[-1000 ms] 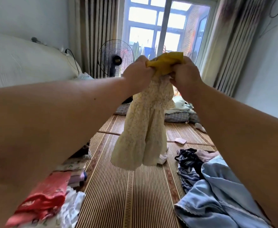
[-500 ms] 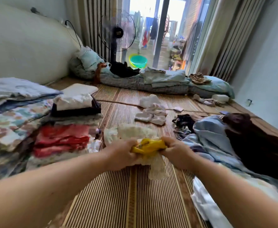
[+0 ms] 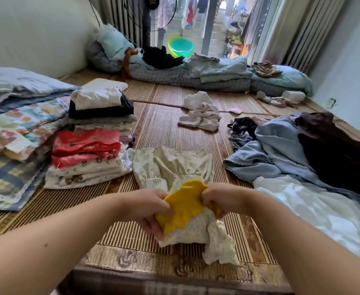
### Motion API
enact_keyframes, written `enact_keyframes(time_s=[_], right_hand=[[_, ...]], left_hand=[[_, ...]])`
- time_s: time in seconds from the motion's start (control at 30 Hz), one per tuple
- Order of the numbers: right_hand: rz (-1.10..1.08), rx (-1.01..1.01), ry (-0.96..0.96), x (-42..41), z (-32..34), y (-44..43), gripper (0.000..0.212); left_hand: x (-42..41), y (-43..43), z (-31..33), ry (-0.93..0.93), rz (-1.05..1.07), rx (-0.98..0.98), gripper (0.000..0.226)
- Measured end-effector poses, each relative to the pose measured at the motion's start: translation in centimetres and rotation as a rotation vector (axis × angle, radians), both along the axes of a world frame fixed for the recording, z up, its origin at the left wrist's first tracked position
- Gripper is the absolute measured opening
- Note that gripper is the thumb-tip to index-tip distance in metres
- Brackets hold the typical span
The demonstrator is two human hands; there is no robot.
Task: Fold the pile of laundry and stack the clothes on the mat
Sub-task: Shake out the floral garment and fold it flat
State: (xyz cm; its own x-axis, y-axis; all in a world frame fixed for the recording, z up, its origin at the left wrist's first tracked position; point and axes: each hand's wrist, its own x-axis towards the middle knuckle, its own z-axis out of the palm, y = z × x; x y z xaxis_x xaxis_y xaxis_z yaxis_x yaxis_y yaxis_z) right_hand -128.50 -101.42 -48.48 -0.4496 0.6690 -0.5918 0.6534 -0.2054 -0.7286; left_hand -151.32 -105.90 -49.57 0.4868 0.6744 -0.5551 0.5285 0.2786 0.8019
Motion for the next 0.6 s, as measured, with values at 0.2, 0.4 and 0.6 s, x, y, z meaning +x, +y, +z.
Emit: enact_keyframes(time_s=[0.2,0.4,0.6], right_hand=[[-0.314,0.471,-0.087,-3.0,-2.7,3.0,0.047],[0.072,0.819,-0.282,-1.3,-7.2,0.3,0.047],[0.375,0.64,-0.538,1.1,-9.2,-0.7,0.101]], left_hand=[[-0.8,4.7,-1.9,0.147,0.439,0.252,0.05],[-0.6,4.3,-6.5,0.514,-0.005,0.683,0.084],[0.4,4.1,-8.3,0.858,-0.429,0.58,0.122]])
